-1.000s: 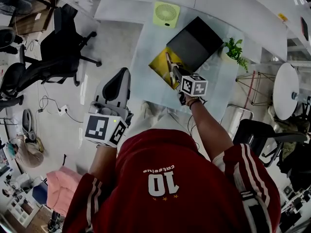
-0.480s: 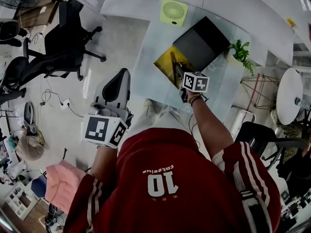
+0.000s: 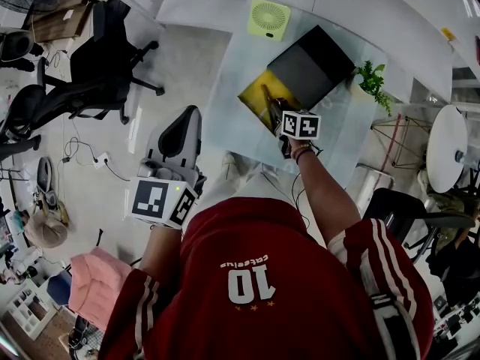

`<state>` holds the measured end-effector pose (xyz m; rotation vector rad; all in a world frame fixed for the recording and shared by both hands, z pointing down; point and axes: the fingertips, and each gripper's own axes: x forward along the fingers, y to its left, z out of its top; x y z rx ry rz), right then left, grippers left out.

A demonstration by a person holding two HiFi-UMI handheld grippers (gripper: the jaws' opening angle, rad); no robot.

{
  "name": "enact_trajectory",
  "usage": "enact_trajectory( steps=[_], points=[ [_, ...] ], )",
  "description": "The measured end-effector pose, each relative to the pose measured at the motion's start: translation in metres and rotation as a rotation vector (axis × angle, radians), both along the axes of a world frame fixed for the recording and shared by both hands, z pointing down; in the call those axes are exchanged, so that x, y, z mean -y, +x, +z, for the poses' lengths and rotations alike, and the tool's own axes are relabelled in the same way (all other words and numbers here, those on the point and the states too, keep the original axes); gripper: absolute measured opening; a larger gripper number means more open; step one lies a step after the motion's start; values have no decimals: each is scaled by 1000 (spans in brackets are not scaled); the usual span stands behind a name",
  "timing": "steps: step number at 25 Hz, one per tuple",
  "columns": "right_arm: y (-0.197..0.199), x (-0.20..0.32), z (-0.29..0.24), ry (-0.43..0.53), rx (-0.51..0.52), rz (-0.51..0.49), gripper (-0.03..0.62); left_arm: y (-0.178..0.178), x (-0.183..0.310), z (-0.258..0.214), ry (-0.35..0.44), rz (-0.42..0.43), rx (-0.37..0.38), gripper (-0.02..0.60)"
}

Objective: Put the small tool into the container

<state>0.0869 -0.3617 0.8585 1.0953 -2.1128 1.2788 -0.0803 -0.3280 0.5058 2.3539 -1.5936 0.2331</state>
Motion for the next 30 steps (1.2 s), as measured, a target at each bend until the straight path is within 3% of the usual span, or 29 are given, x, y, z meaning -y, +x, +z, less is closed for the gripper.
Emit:
enact_trajectory(
  steps=[7, 16, 22, 30],
  points=[
    [22, -5, 1, -27, -75, 38, 90, 4, -7, -5, 13, 3, -2, 2],
    [44, -21, -9, -42, -57, 106, 94, 19, -16, -15, 42, 23, -9, 2],
    [69, -21, -34, 11, -58, 153, 94, 30, -20, -28, 88, 57, -24, 2],
    [92, -17, -114, 165, -74, 253, 94, 8, -6, -44, 120, 141, -74, 2]
  ],
)
